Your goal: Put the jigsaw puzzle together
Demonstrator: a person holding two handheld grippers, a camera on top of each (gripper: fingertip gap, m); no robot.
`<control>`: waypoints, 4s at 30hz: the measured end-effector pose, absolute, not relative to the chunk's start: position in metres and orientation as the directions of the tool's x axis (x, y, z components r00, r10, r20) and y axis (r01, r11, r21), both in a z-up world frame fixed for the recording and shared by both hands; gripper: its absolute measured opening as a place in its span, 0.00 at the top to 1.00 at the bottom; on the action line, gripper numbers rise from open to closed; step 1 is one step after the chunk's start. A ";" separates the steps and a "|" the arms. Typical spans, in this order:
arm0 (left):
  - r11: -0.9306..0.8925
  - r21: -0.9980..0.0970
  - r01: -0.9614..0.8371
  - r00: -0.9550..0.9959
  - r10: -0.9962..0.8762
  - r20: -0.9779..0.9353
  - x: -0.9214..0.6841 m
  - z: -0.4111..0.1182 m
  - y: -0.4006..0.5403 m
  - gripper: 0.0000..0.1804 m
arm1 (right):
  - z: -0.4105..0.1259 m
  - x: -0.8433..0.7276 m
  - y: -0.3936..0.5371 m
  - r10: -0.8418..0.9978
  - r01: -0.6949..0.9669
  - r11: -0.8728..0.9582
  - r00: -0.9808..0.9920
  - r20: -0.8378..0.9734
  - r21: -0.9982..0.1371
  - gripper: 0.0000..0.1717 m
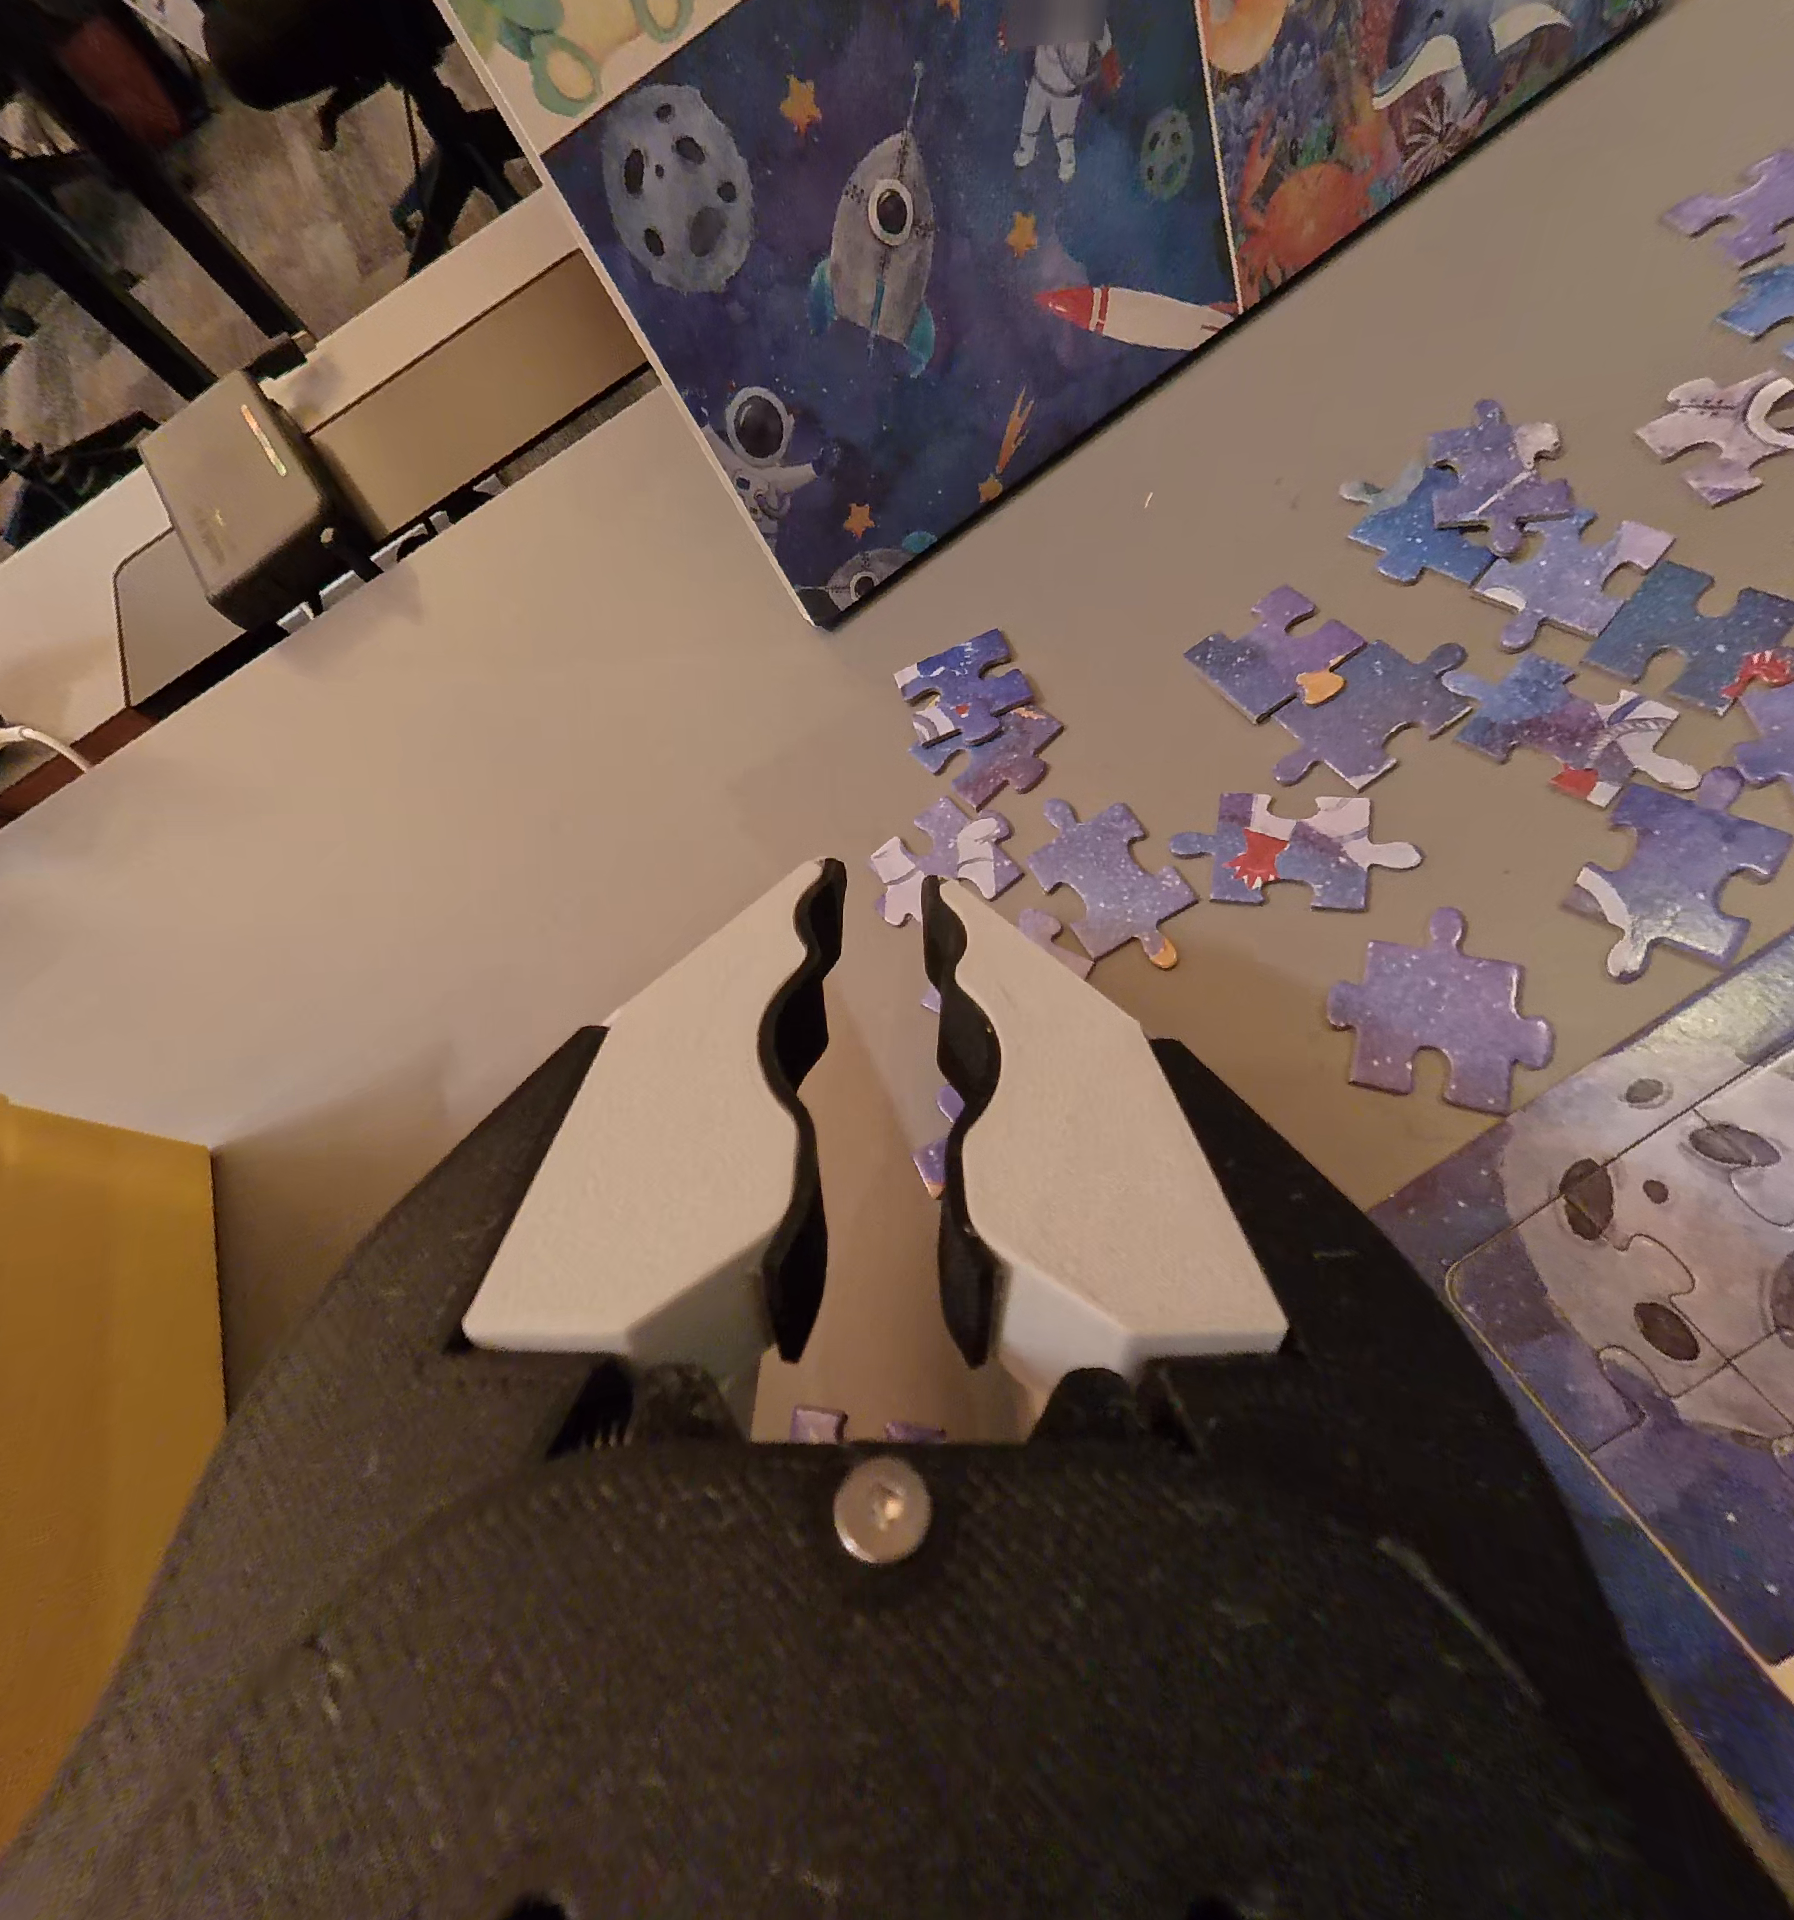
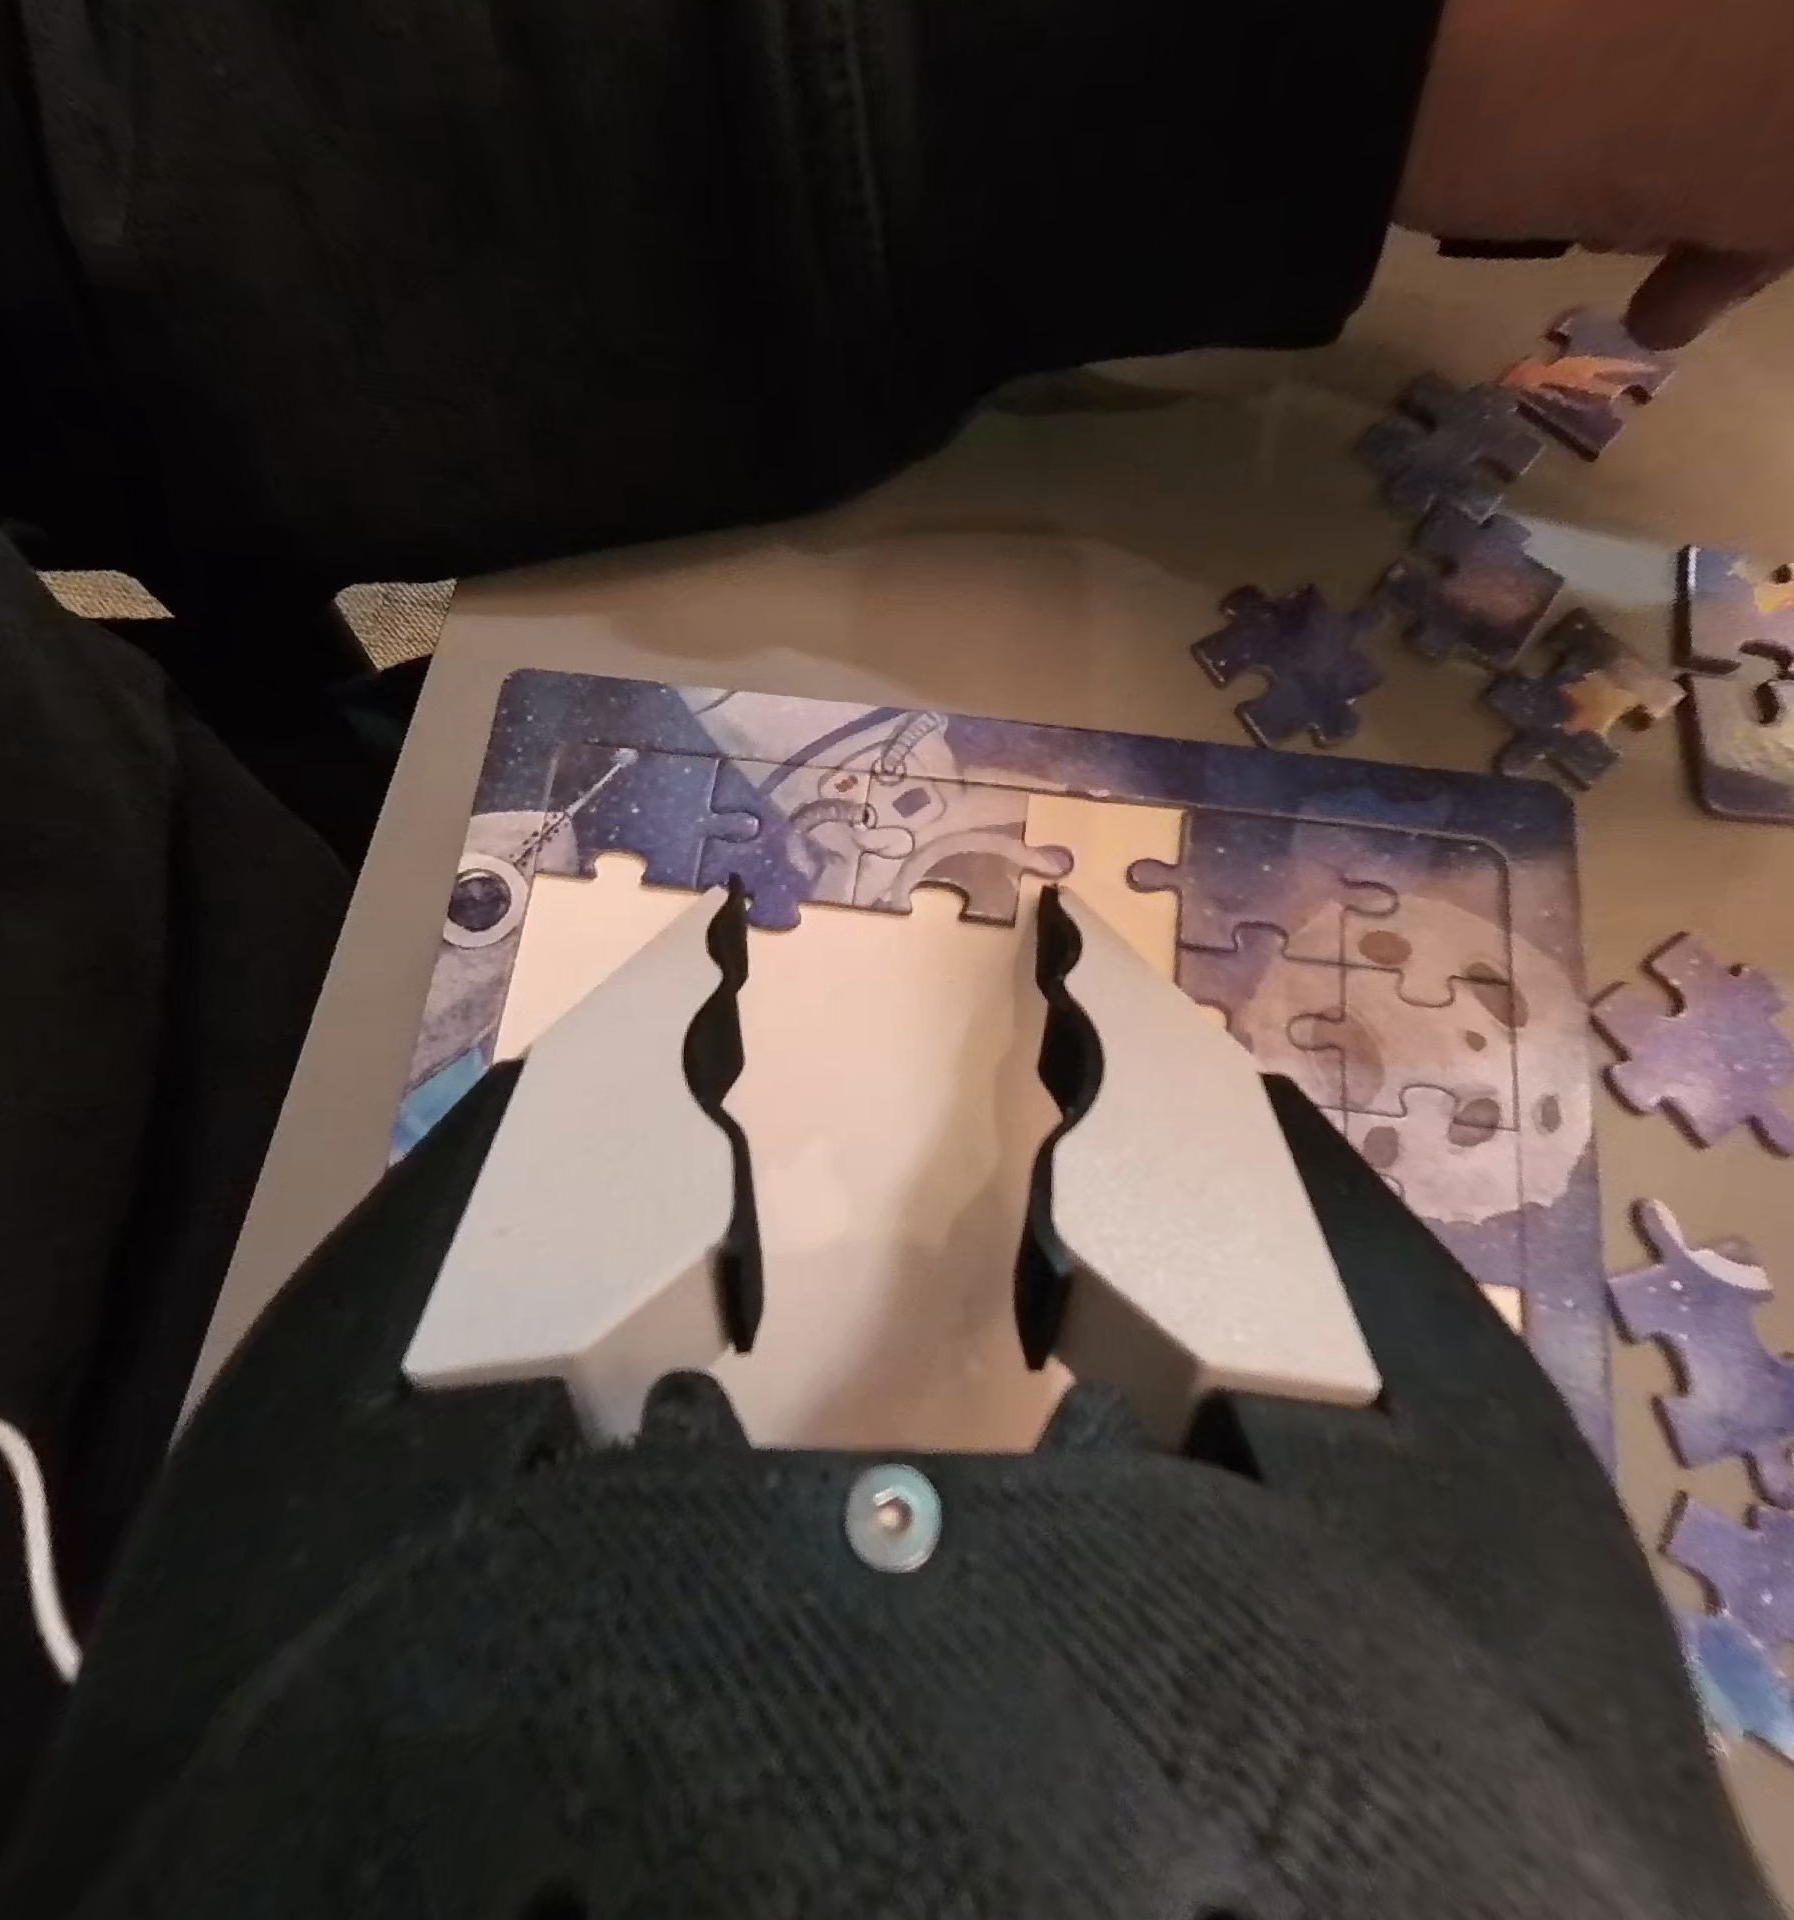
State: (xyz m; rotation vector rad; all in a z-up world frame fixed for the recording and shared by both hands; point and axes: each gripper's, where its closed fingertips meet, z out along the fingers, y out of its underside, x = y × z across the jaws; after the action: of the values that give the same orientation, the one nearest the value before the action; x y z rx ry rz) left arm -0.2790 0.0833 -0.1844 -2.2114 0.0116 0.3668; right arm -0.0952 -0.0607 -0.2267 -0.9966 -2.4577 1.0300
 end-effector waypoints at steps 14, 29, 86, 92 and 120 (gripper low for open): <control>-0.622 -0.771 -0.136 0.956 0.123 -0.267 -0.280 -0.184 0.083 0.93 | -0.219 -0.098 -0.063 0.702 0.461 0.481 -0.712 0.013 -0.746 0.66; -0.558 -0.828 -0.049 0.964 0.191 -0.186 -0.289 -0.171 0.080 0.95 | -0.114 -0.106 0.081 0.949 0.173 0.133 -0.305 0.075 -0.976 0.82; -0.916 -0.372 -0.150 0.848 -0.313 0.428 -0.168 -0.226 -0.014 1.00 | -0.225 -0.091 0.021 0.761 0.465 0.490 -0.641 0.101 -0.737 0.98; -0.911 -0.380 -0.163 0.860 -0.320 0.398 -0.170 -0.224 -0.015 1.00 | -0.219 -0.092 0.024 0.762 0.443 0.506 -0.631 0.143 -0.740 0.96; -0.615 -0.789 0.004 0.995 0.083 -0.059 -0.282 -0.140 0.038 0.98 | -0.120 -0.084 0.148 0.980 0.203 0.133 -0.172 0.098 -0.970 0.93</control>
State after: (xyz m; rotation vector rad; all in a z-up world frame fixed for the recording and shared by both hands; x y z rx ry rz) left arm -0.2825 0.0379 -0.1404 -2.2308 -0.0609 0.1120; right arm -0.0845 0.1480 -0.1198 -1.1948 -1.5413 1.1282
